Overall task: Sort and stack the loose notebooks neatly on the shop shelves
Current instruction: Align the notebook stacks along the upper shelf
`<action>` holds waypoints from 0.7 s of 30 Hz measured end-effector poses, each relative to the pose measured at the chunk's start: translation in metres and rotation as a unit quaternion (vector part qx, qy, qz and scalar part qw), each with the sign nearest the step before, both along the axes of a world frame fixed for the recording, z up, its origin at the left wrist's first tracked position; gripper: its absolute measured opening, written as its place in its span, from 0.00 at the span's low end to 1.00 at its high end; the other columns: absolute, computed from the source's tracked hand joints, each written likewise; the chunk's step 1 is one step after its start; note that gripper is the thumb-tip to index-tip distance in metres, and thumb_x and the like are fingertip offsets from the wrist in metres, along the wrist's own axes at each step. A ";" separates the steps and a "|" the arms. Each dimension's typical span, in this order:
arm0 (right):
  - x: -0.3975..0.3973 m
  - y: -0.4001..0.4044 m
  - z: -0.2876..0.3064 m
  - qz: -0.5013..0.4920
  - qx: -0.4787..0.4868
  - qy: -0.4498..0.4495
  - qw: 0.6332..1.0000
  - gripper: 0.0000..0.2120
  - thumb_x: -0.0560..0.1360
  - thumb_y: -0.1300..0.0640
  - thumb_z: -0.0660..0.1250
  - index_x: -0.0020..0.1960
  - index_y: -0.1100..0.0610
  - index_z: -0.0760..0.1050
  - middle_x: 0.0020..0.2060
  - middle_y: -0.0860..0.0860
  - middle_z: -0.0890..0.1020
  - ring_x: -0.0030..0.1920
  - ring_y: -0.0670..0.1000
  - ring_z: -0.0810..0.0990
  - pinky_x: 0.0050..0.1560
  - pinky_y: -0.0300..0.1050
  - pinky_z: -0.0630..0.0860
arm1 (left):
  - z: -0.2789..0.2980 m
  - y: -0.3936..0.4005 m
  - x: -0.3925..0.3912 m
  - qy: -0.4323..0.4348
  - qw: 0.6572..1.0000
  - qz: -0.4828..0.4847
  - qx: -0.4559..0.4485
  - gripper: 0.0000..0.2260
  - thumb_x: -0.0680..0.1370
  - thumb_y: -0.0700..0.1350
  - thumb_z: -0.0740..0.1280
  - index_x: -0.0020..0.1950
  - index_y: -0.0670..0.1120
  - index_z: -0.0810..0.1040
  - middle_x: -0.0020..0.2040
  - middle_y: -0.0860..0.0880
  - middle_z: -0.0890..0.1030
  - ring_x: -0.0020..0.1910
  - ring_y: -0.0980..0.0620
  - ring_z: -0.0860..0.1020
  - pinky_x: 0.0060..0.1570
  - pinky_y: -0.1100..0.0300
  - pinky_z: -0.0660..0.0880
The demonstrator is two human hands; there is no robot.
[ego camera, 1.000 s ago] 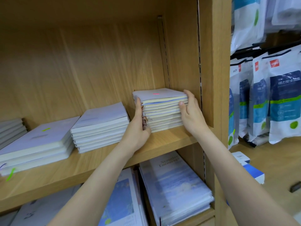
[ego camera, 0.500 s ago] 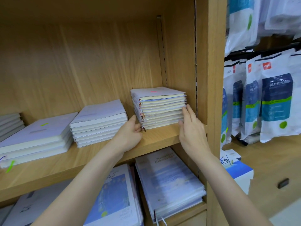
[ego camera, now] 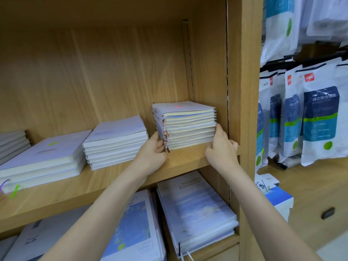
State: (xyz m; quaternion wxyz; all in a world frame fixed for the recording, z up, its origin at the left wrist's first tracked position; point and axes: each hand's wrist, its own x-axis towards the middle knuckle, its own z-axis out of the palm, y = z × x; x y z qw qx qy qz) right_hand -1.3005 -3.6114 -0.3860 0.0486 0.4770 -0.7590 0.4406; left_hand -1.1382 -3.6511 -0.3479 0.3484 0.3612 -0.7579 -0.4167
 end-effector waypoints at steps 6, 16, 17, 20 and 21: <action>-0.005 0.002 0.003 0.008 0.012 0.004 1.000 0.32 0.74 0.67 0.57 0.75 0.58 0.50 0.67 0.55 0.68 0.65 0.54 0.68 0.65 0.48 0.57 | -0.001 -0.014 -0.009 -0.008 0.983 0.159 -0.088 0.19 0.78 0.43 0.65 0.68 0.40 0.70 0.52 0.45 0.83 0.52 0.51 0.77 0.49 0.62 0.67; -0.004 0.004 0.000 0.004 0.016 0.015 1.000 0.32 0.76 0.66 0.56 0.76 0.58 0.46 0.69 0.55 0.66 0.66 0.54 0.66 0.66 0.46 0.55 | -0.003 -0.022 -0.014 -0.027 0.964 0.207 -0.166 0.12 0.77 0.42 0.66 0.59 0.42 0.78 0.42 0.45 0.84 0.47 0.47 0.80 0.47 0.58 0.72; -0.003 0.004 0.000 0.003 0.017 0.017 1.000 0.32 0.76 0.66 0.55 0.76 0.58 0.46 0.69 0.55 0.66 0.66 0.54 0.66 0.66 0.46 0.55 | -0.004 -0.023 -0.014 -0.030 0.964 0.206 -0.168 0.12 0.77 0.41 0.66 0.59 0.42 0.78 0.44 0.44 0.84 0.48 0.48 0.80 0.47 0.58 0.72; -0.002 0.004 0.000 0.000 0.013 0.022 1.000 0.32 0.76 0.66 0.55 0.76 0.58 0.47 0.69 0.55 0.67 0.66 0.54 0.67 0.66 0.46 0.55 | -0.005 -0.024 -0.014 -0.032 0.964 0.203 -0.171 0.13 0.77 0.40 0.66 0.61 0.43 0.77 0.45 0.44 0.84 0.50 0.48 0.80 0.47 0.60 0.70; -0.002 0.004 0.000 -0.001 0.013 0.022 1.000 0.31 0.76 0.66 0.55 0.76 0.58 0.47 0.69 0.55 0.67 0.66 0.54 0.67 0.66 0.46 0.55 | -0.005 -0.024 -0.014 -0.035 0.962 0.205 -0.176 0.13 0.77 0.40 0.66 0.62 0.43 0.77 0.45 0.44 0.84 0.51 0.48 0.80 0.46 0.61 0.69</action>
